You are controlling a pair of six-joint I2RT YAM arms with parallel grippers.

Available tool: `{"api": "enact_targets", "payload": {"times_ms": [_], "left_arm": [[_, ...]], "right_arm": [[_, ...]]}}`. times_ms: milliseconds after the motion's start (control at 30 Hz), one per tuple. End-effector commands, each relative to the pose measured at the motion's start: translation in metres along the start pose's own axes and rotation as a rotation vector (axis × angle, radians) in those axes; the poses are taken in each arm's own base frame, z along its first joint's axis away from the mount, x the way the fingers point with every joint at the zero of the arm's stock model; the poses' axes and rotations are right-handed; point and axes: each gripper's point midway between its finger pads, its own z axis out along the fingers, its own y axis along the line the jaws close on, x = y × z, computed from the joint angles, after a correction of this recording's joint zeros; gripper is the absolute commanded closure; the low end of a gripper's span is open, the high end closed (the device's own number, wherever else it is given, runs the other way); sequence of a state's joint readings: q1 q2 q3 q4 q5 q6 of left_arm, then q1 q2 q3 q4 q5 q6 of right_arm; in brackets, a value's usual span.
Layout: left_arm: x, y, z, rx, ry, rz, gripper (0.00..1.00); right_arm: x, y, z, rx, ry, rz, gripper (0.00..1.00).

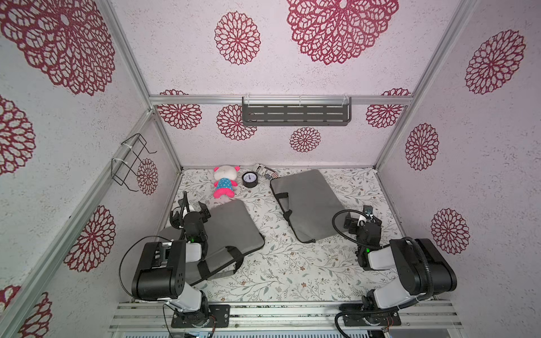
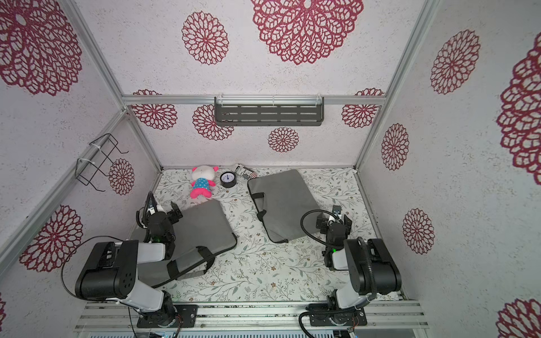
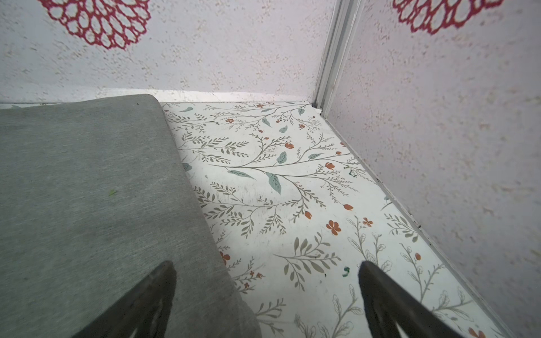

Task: Put the mouse into the laptop bag
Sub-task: Reset both arms

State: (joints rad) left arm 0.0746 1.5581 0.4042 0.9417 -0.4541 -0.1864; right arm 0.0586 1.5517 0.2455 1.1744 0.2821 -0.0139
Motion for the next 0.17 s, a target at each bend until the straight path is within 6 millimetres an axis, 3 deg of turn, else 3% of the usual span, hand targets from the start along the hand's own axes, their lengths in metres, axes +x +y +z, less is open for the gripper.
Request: {"api": "enact_targets", "payload": {"times_ms": [0, 133], "left_arm": [[0.0041, -0.002, -0.0006, 0.008, 0.015, 0.029, 0.02], [0.0047, -0.0017, -0.0008, 0.007, 0.016, 0.031, 0.02]], "right_arm": [[-0.0147, 0.0007, 0.0011, -0.009, -0.045, 0.032, 0.01], [-0.0152, 0.0057, -0.0015, -0.039, -0.055, 0.023, 0.01]]}}
